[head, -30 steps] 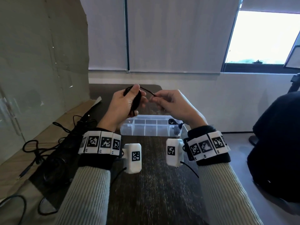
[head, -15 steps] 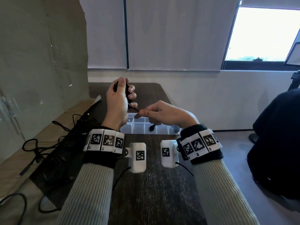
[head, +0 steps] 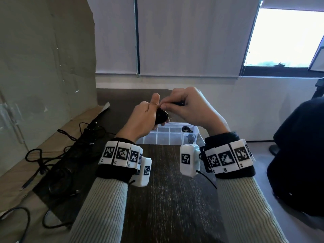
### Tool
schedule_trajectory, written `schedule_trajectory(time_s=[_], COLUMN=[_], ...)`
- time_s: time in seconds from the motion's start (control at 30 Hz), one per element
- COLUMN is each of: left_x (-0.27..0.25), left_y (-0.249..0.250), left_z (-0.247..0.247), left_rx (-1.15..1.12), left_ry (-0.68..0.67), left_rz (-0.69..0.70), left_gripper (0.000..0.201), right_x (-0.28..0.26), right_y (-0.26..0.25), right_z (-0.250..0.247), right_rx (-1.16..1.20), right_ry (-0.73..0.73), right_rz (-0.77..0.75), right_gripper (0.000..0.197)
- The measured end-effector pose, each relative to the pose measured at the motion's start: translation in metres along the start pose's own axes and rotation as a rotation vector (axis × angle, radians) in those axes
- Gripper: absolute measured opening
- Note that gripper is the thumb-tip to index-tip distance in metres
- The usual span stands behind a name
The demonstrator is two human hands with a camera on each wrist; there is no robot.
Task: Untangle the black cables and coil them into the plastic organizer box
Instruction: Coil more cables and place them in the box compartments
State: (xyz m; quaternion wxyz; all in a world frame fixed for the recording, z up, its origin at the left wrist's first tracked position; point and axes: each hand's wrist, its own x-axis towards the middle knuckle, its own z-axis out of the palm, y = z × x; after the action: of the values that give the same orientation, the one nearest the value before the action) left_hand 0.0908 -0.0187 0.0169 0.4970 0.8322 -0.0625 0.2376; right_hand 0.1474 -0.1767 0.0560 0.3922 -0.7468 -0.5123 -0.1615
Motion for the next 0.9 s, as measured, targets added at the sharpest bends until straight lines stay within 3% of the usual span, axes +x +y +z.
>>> schedule_trajectory(time_s=[0.13,0.2,0.33,0.5,0.73,0.9], left_x=[-0.007,-0.009,-0.007,-0.001,-0.001,0.003], left_y=[0.009,0.013,0.018,0.013,0.017,0.015], left_z=[0.005,0.006,0.004,0.0,-0.002,-0.004], left_rx=[-0.083,-0.163,-0.246,-0.362,-0.66,-0.612], left_ry=[-0.134,-0.137,-0.05,0.19,0.219,0.322], left_rz=[0.019,0.034,0.057,-0.037,-0.133,-0.187], left_gripper=[0.088,0.082,0.062,0.042,0.041,0.041], right_x=[0.003,0.003,0.001,0.004,0.005,0.003], right_y=[0.005,0.012,0.025,0.024,0.016,0.001], right_z=[0.006,0.008,0.01,0.016,0.032,0.022], right_rx=[0.19,0.249,0.269,0.108,-0.041,0.069], right_ry=[0.181,0.217,0.208,0.226,0.146,0.126], right_rz=[0.036,0.051,0.087,0.102,0.083,0.022], right_gripper=[0.009,0.011,0.013,0.012,0.013,0.013])
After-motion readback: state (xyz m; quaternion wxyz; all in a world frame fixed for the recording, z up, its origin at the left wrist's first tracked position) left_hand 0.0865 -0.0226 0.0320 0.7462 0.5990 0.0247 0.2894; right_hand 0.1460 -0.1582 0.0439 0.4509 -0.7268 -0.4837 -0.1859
